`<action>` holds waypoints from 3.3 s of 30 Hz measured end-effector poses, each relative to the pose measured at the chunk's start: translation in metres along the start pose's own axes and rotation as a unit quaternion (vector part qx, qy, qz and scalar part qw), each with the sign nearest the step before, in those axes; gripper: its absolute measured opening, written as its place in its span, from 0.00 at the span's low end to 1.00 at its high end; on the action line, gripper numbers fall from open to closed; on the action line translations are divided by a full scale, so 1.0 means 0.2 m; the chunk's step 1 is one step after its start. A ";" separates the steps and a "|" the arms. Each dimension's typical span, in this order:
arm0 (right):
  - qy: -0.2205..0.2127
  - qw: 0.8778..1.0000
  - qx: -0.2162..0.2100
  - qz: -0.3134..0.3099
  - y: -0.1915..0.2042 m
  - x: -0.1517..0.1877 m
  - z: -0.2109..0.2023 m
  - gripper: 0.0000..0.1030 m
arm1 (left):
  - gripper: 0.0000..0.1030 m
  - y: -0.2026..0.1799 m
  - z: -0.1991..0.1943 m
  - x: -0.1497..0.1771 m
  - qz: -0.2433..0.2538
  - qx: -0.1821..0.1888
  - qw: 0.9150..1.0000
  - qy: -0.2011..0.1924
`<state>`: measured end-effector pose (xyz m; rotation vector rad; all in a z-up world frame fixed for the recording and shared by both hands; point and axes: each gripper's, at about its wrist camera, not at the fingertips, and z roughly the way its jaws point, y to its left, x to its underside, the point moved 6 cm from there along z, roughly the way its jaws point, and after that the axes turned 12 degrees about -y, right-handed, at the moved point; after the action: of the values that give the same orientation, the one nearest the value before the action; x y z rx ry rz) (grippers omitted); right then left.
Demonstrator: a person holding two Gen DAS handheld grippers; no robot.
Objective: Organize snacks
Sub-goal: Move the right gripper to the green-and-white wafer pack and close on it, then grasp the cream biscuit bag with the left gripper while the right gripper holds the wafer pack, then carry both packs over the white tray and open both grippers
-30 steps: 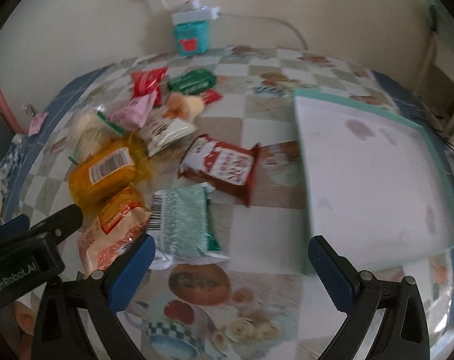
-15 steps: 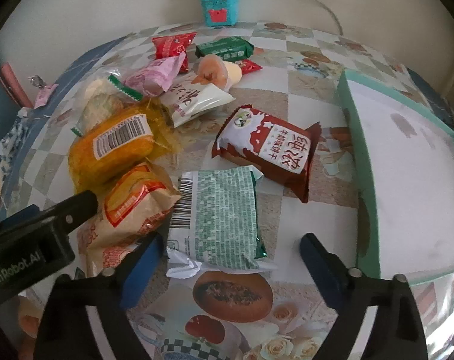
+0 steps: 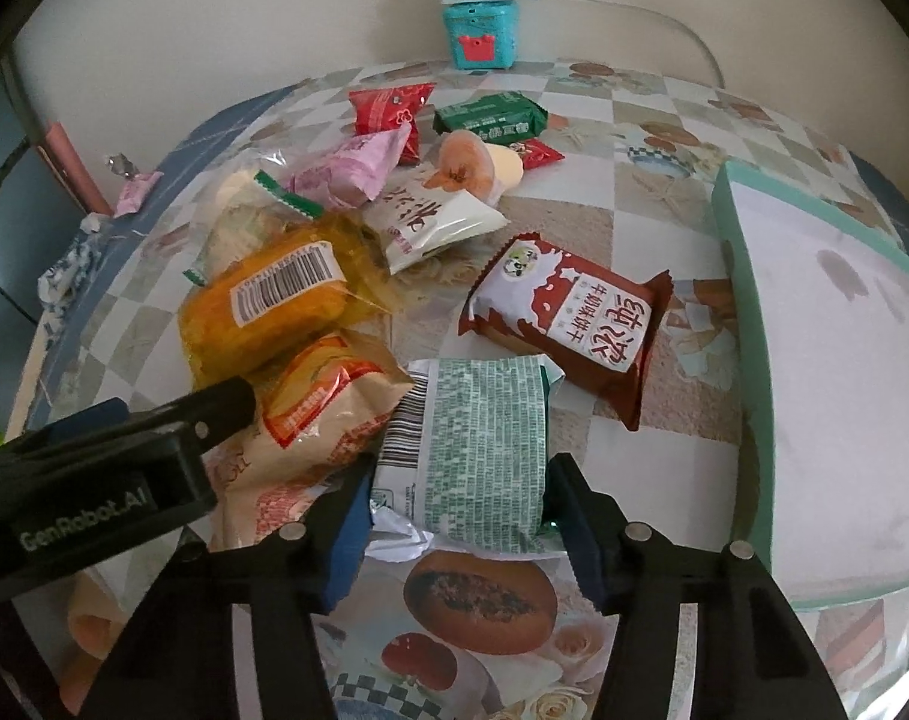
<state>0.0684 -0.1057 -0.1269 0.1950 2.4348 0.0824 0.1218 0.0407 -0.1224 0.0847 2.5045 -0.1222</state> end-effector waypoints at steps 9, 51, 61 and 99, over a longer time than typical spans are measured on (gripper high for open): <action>0.003 1.000 0.009 0.000 -0.05 0.03 -0.02 0.57 | 1.00 -0.06 -0.01 0.03 0.027 0.004 1.000 0.010; -0.030 0.999 0.013 0.027 -0.15 0.02 -0.21 0.54 | 1.00 -0.22 -0.09 0.05 0.023 0.109 0.993 0.034; -0.054 0.997 0.036 0.031 -0.21 0.00 -0.30 0.54 | 0.96 -0.26 -0.09 0.08 0.030 0.128 0.991 0.039; -0.095 0.955 0.162 0.231 -0.94 -0.31 -0.44 0.54 | 0.39 -0.92 -0.28 -0.17 0.121 0.162 0.979 0.025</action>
<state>0.0356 -0.3015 -0.0407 0.8782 2.1515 -0.1265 0.1004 -0.1372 -0.0454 0.5293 2.4791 -0.4307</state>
